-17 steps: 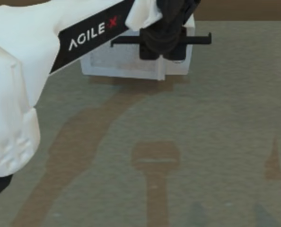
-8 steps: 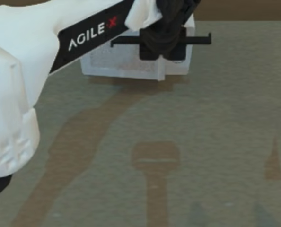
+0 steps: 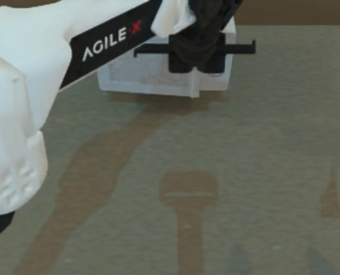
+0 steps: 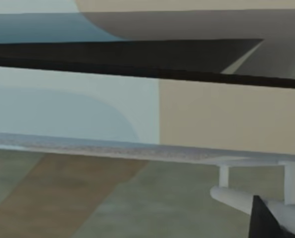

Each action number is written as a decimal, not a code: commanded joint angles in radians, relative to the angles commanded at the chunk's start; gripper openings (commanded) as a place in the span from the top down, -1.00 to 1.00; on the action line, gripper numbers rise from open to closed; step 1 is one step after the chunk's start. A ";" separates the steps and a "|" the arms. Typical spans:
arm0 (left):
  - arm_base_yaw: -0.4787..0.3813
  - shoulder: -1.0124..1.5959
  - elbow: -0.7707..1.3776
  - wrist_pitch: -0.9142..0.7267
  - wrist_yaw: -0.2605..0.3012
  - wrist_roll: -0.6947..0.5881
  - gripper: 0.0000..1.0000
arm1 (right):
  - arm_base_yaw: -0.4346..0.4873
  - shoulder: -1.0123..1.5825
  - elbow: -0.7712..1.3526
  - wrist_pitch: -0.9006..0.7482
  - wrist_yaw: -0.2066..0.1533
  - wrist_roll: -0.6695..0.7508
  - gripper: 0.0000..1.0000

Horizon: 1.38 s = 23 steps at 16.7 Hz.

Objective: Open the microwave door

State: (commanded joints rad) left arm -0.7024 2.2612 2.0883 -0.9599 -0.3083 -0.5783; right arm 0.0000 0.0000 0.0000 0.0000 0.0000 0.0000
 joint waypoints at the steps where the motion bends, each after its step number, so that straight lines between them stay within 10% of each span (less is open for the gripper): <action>1: 0.000 0.000 0.000 0.000 0.000 0.000 1.00 | 0.000 0.000 0.000 0.000 0.000 0.000 -1.00; 23: 0.001 -0.042 -0.071 0.039 0.015 0.035 1.00 | 0.000 0.000 0.000 0.000 0.000 0.000 -1.00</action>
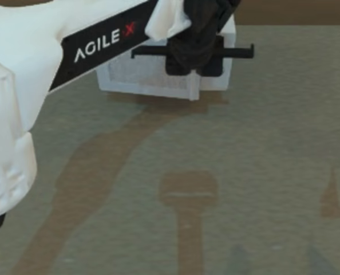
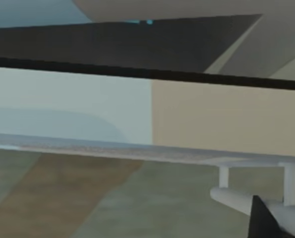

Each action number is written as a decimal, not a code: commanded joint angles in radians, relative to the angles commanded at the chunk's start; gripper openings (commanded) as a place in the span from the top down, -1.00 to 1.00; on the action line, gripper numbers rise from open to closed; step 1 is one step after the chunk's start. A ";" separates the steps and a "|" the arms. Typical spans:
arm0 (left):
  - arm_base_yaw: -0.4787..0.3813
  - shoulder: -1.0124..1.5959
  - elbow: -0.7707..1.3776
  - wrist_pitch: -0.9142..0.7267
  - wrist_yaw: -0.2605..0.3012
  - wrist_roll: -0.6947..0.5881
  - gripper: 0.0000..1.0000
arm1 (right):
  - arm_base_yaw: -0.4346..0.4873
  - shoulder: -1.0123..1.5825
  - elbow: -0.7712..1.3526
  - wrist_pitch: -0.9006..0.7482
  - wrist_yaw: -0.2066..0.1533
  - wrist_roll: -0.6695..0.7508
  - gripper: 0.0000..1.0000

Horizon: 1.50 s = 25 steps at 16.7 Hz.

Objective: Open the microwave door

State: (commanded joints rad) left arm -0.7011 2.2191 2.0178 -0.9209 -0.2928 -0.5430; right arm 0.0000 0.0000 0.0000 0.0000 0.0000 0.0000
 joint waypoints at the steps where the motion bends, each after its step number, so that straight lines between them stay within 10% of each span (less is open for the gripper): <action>1: 0.000 0.000 0.000 0.000 0.000 0.000 1.00 | 0.000 0.000 0.000 0.000 0.000 0.000 -1.00; 25: 0.002 -0.044 -0.072 0.039 0.018 0.040 1.00 | 0.000 0.000 0.000 0.000 0.000 0.000 -1.00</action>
